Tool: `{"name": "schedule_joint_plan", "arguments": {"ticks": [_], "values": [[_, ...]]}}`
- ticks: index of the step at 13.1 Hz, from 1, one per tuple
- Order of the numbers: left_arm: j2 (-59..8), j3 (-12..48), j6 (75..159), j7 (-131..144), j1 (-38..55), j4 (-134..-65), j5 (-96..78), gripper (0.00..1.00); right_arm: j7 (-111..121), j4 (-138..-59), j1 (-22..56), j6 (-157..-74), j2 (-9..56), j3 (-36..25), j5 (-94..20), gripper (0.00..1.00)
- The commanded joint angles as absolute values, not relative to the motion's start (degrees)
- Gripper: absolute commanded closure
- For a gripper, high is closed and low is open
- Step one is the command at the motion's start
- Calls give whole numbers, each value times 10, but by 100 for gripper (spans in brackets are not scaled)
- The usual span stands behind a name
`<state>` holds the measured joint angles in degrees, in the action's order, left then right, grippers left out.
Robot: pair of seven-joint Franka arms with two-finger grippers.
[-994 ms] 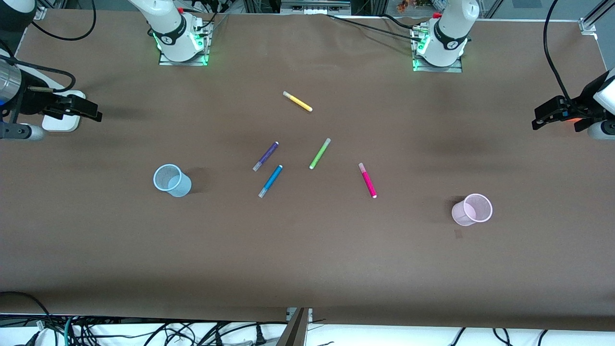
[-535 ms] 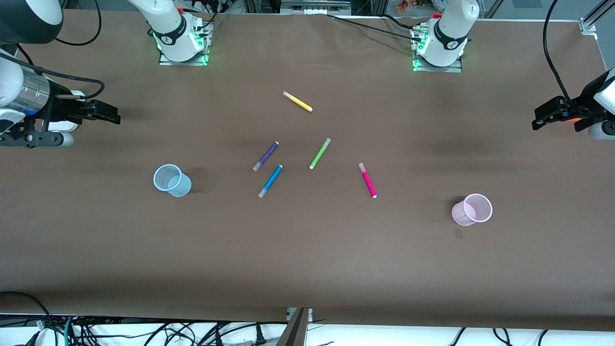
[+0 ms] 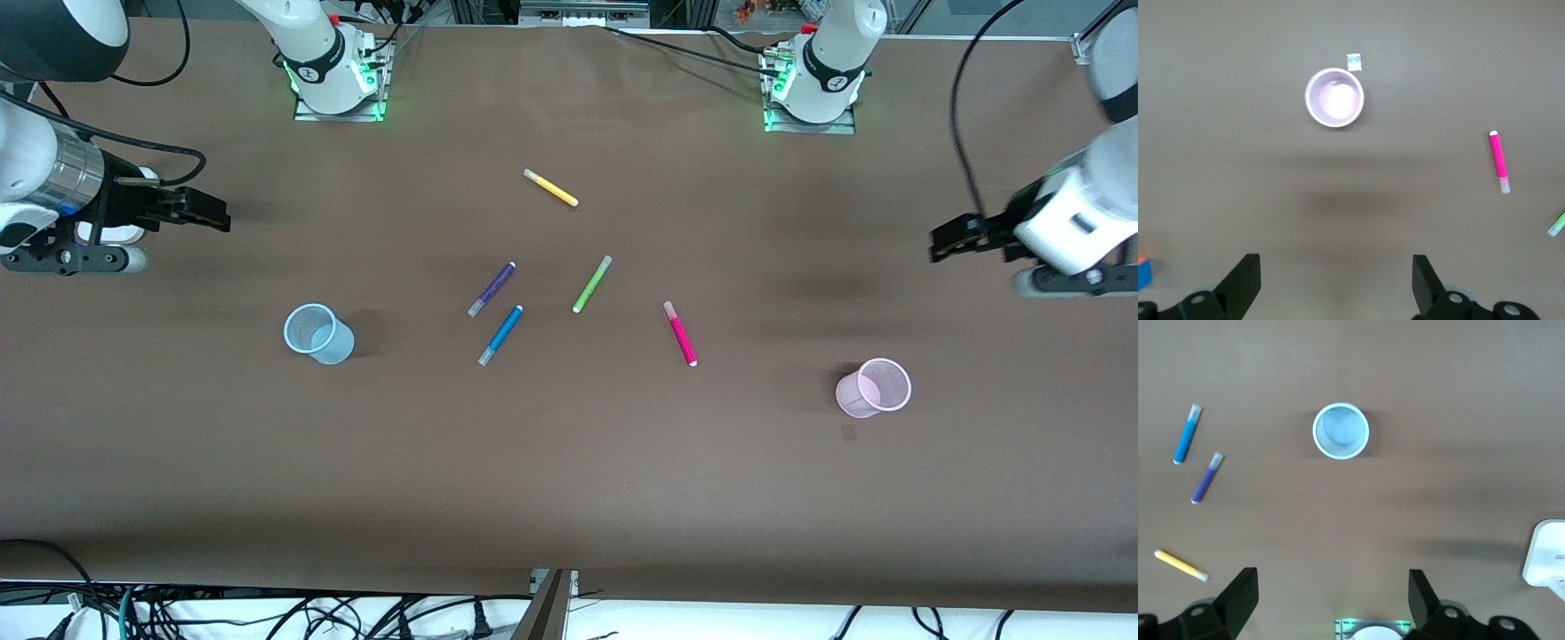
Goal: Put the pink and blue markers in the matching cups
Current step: 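Move both grippers out from rest toward the markers, then lower the right gripper to the blue marker while the left gripper reaches the pink marker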
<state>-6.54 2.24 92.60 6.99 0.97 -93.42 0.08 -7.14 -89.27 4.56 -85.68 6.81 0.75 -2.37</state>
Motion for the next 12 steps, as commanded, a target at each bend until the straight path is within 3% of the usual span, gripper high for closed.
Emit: {"name": "schedule_joint_plan", "arguments": {"ticks": [1, 12], "values": [[-98, 57, 948, 146, 13, -924, 5, 0, -131, -887, 82, -892, 86, 9, -22, 1], [-240, 190, 1042, 329, 21, -931, 6, 0, -432, -887, 235, -1105, 267, 9, -20, 1]]}}
